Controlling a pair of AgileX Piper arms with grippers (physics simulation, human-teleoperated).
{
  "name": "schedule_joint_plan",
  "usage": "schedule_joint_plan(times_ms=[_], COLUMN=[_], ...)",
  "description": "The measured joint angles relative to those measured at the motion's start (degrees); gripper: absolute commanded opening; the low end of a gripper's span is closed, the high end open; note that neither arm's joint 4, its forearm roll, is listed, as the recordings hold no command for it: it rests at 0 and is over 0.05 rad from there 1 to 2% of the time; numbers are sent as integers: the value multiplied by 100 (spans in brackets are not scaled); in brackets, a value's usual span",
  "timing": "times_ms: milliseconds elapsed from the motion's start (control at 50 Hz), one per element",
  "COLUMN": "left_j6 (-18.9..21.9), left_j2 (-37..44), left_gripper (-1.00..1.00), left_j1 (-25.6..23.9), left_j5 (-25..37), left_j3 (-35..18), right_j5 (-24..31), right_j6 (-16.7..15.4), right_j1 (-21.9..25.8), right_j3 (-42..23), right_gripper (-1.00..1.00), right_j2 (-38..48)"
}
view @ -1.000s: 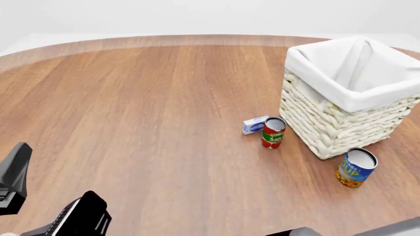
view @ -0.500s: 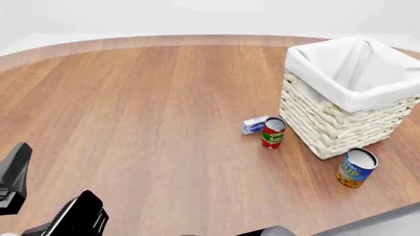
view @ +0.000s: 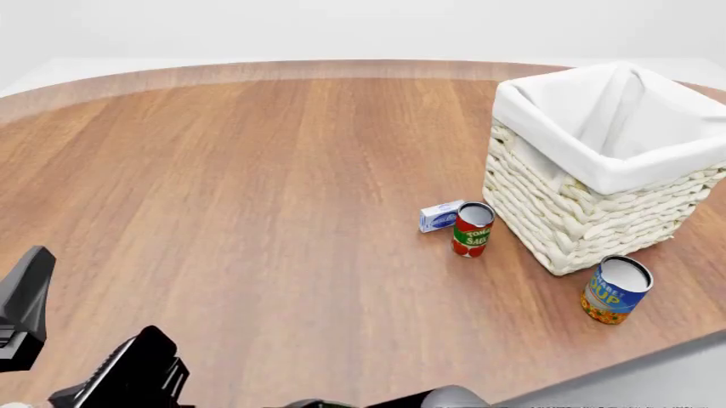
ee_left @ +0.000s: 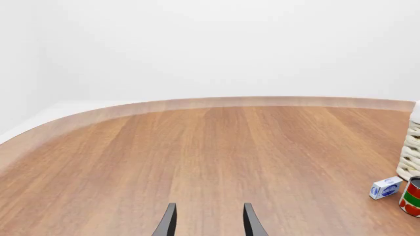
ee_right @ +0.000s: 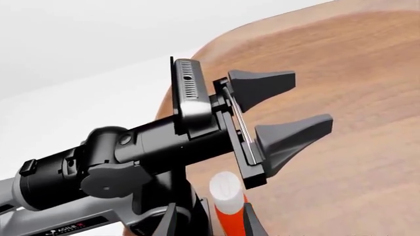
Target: Pick up the ketchup, and put it in the basket.
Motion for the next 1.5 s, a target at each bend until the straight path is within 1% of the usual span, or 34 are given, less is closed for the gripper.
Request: schedule_joint_plan(times_ms=[740, 1060, 1500], left_j6=[0, 0, 0], left_j2=[0, 0, 0], left_gripper=[100, 100, 100], left_j1=[0, 0, 0], left_j5=[0, 0, 0], left_j3=[0, 0, 0], right_j5=[146, 150, 141], right_j6=[95, 157, 201], right_j1=[-113, -91, -188], right_j3=[-208, -356, -593], right_gripper=[100, 100, 100], right_j2=[308, 490, 759])
